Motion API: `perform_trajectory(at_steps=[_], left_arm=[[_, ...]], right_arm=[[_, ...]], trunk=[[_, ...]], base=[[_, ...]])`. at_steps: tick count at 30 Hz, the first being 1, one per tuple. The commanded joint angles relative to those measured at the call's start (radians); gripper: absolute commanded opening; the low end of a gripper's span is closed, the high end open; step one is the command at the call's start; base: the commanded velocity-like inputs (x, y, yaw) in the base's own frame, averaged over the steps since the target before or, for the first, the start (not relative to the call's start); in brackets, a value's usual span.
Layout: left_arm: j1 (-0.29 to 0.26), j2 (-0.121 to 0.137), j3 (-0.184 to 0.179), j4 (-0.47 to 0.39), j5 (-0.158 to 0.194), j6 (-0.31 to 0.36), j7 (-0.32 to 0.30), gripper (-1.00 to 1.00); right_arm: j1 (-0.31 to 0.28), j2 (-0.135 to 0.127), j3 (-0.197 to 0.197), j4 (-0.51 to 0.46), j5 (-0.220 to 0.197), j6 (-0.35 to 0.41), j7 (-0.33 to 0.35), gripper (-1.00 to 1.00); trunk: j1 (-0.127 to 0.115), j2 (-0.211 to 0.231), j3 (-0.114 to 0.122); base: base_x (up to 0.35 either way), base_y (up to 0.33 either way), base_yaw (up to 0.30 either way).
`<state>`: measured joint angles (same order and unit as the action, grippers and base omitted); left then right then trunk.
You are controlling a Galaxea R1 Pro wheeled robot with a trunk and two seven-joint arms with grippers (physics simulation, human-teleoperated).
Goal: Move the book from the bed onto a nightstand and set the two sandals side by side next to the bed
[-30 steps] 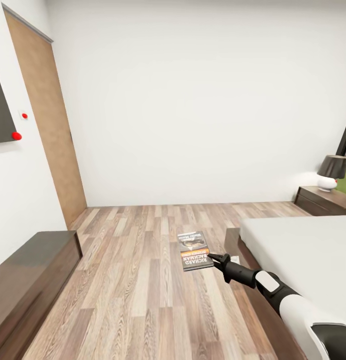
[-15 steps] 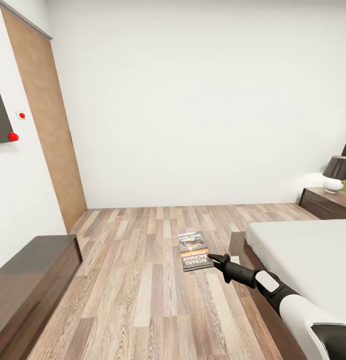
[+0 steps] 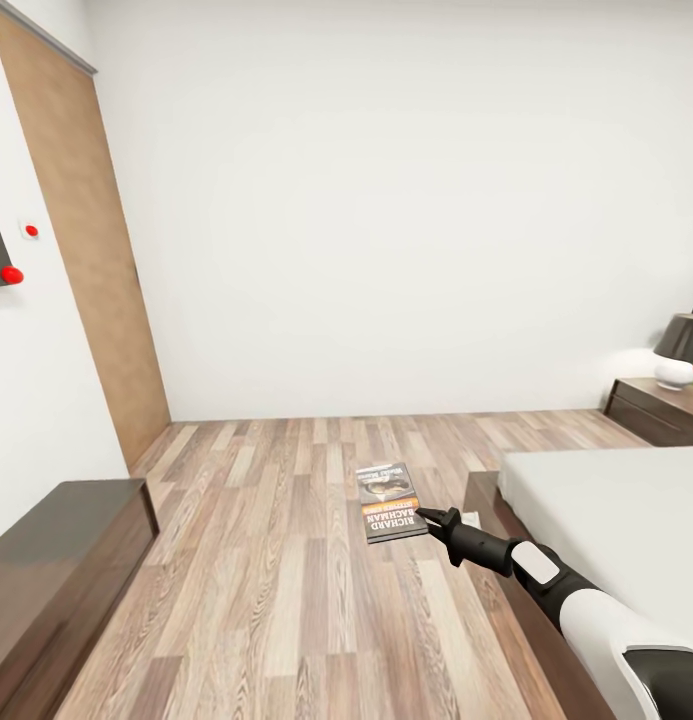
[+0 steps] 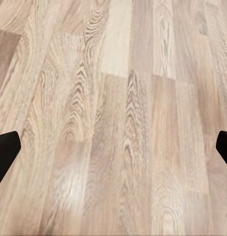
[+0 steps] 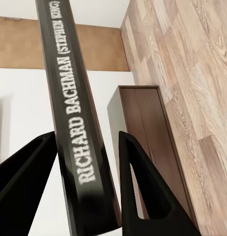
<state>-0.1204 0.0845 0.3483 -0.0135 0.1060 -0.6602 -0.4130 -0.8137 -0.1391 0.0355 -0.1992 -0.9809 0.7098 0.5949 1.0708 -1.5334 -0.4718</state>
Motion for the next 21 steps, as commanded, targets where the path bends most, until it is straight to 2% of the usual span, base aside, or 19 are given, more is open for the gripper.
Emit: perform_trajectory(at_steps=[1,21], left_arm=[[-0.001,0.000,0.001,0.001,0.011,0.001,-0.010,1.00],[-0.001,0.000,0.001,0.001,0.011,0.001,-0.010,1.00]], right_arm=[[-0.001,-0.001,0.000,0.000,-0.010,0.006,0.002,-1.00],[-0.001,-0.001,0.000,0.000,-0.009,0.005,0.002,-1.00]], trunk=[[0.000,-0.001,-0.001],[0.000,-0.001,-0.001]], base=[[0.175,0.001,0.000],[0.175,0.000,0.000]])
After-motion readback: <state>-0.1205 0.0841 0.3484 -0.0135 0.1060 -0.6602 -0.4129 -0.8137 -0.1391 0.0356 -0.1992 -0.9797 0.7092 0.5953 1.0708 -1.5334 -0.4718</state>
